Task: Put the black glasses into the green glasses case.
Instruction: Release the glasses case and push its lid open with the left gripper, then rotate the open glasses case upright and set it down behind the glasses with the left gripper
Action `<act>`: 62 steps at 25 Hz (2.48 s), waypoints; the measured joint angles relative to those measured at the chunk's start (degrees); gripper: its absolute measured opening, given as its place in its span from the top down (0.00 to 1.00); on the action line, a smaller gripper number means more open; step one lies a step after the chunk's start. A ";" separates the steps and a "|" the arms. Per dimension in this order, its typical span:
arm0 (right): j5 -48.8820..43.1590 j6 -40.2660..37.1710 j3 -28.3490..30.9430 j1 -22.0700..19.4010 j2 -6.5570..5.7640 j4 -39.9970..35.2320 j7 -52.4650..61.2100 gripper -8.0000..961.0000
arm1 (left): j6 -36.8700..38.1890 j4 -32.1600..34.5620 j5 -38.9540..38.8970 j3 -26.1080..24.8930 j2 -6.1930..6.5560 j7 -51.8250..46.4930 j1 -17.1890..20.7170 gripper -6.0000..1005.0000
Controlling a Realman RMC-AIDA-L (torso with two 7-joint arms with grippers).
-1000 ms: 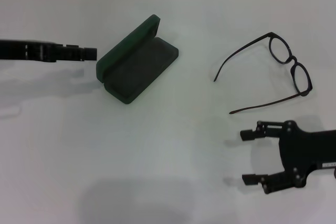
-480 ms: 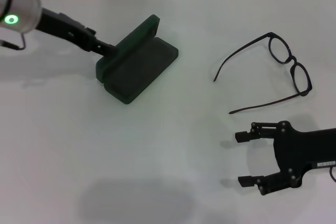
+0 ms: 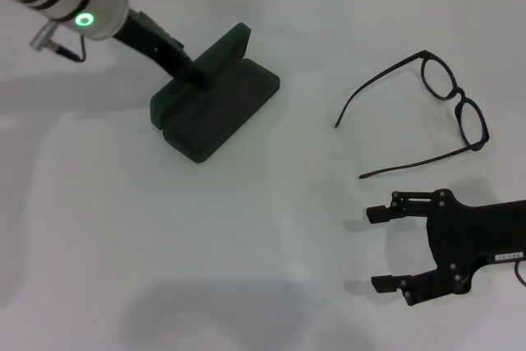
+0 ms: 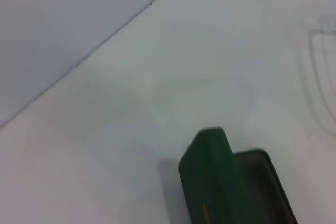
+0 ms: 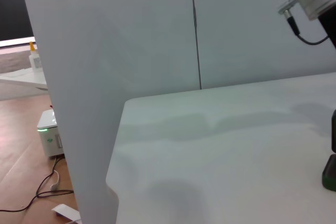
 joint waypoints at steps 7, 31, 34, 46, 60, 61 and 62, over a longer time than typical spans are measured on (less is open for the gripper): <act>0.00 0.00 0.01 -0.03 0.00 0.00 -0.01 0.11 | -2.04 -1.58 1.34 0.17 -0.38 -2.62 -1.38 0.16; 0.00 0.57 0.01 -0.34 -0.10 0.00 -0.02 0.11 | -4.97 -1.40 1.56 5.37 -2.06 -3.50 -0.92 0.66; 0.00 0.67 0.01 -0.32 -0.10 0.00 -0.02 0.11 | -4.45 -1.24 1.50 5.40 -2.04 -3.37 -0.96 0.72; 0.00 1.56 0.01 -0.34 -0.09 0.00 -0.01 0.11 | 2.77 6.93 -2.71 5.42 -2.36 8.52 2.84 0.77; 0.00 1.85 0.01 -0.38 -0.09 0.00 -0.02 0.11 | 6.03 13.39 -10.94 5.43 -4.46 38.11 12.16 0.72; 0.00 1.85 0.01 -0.37 -0.09 -0.01 -0.02 0.11 | 6.01 13.38 -10.94 5.47 -4.46 38.15 12.16 0.71; 0.00 1.85 0.01 -0.38 -0.09 0.00 -0.01 0.11 | 5.94 13.38 -10.93 5.63 -4.46 38.24 12.16 0.71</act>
